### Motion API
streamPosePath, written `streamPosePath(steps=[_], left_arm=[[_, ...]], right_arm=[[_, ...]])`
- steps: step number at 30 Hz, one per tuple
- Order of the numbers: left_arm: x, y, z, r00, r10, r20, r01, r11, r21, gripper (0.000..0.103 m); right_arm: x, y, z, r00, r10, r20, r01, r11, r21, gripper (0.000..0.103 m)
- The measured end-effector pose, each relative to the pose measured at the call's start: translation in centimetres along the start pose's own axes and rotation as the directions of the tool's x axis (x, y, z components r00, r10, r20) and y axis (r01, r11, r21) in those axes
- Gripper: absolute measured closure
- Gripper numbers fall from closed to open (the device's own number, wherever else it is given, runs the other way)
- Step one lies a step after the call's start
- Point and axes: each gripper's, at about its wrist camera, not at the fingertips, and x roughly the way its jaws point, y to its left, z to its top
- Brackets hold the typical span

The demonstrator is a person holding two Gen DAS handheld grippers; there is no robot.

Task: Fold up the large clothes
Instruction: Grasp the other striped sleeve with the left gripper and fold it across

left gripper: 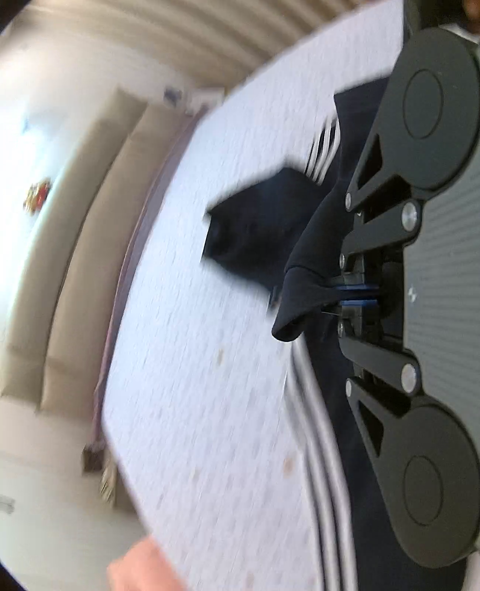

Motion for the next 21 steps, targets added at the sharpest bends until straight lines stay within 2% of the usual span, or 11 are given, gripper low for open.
streamPosePath(steps=[3, 5, 6, 7, 9, 11, 13, 16, 18, 20, 21], left_arm=[[2.3, 2.4, -1.6, 0.981, 0.161, -0.106, -0.152, 0.985, 0.085, 0.092], [4.2, 3.3, -3.3, 0.947, 0.261, -0.188, -0.24, 0.962, 0.127, 0.086], [4.3, 3.5, -3.7, 0.939, 0.282, -0.196, -0.261, 0.957, 0.129, 0.086], [2.9, 3.9, -4.1, 0.947, 0.269, -0.174, -0.253, 0.962, 0.106, 0.085], [1.0, 3.3, -3.5, 0.97, 0.219, -0.105, -0.215, 0.976, 0.045, 0.065], [-0.5, 2.2, -2.8, 0.985, 0.17, -0.034, -0.169, 0.985, 0.031, 0.055], [-0.8, 0.3, -2.1, 0.996, 0.084, -0.01, -0.083, 0.995, 0.061, 0.057], [2.5, -2.6, -2.4, 0.993, -0.009, -0.115, 0.022, 0.993, 0.112, 0.069], [5.9, -2.9, -3.7, 0.973, -0.012, -0.231, 0.034, 0.995, 0.09, 0.086], [8.4, -2.2, -5.5, 0.947, 0.028, -0.321, -0.012, 0.999, 0.05, 0.091], [8.5, -1.8, -6.0, 0.955, 0.015, -0.297, -0.006, 0.999, 0.032, 0.09]], right_arm=[[1.2, 0.9, -0.3, 0.999, -0.046, -0.022, 0.046, 0.999, 0.006, 0.08], [3.1, 1.1, -0.9, 0.994, -0.056, -0.095, 0.058, 0.998, 0.019, 0.08], [4.7, 1.3, -1.4, 0.984, -0.058, -0.168, 0.059, 0.998, 0.002, 0.079], [5.5, 1.8, -1.7, 0.98, -0.075, -0.187, 0.07, 0.997, -0.037, 0.079], [5.1, 3.1, -1.1, 0.98, -0.106, -0.17, 0.088, 0.99, -0.106, 0.075], [3.7, 3.8, -0.5, 0.989, -0.06, -0.137, 0.044, 0.993, -0.112, 0.073], [2.0, 4.9, -0.3, 0.996, -0.017, -0.089, 0.005, 0.99, -0.14, 0.073], [1.4, 6.7, -0.5, 0.995, 0.033, -0.098, -0.047, 0.989, -0.144, 0.073], [2.8, 7.6, -0.9, 0.986, 0.052, -0.158, -0.073, 0.989, -0.129, 0.074], [4.9, 8.4, -1.9, 0.973, 0.005, -0.232, -0.041, 0.988, -0.152, 0.073], [5.2, 8.5, -2.2, 0.976, 0.004, -0.218, -0.038, 0.987, -0.154, 0.071]])
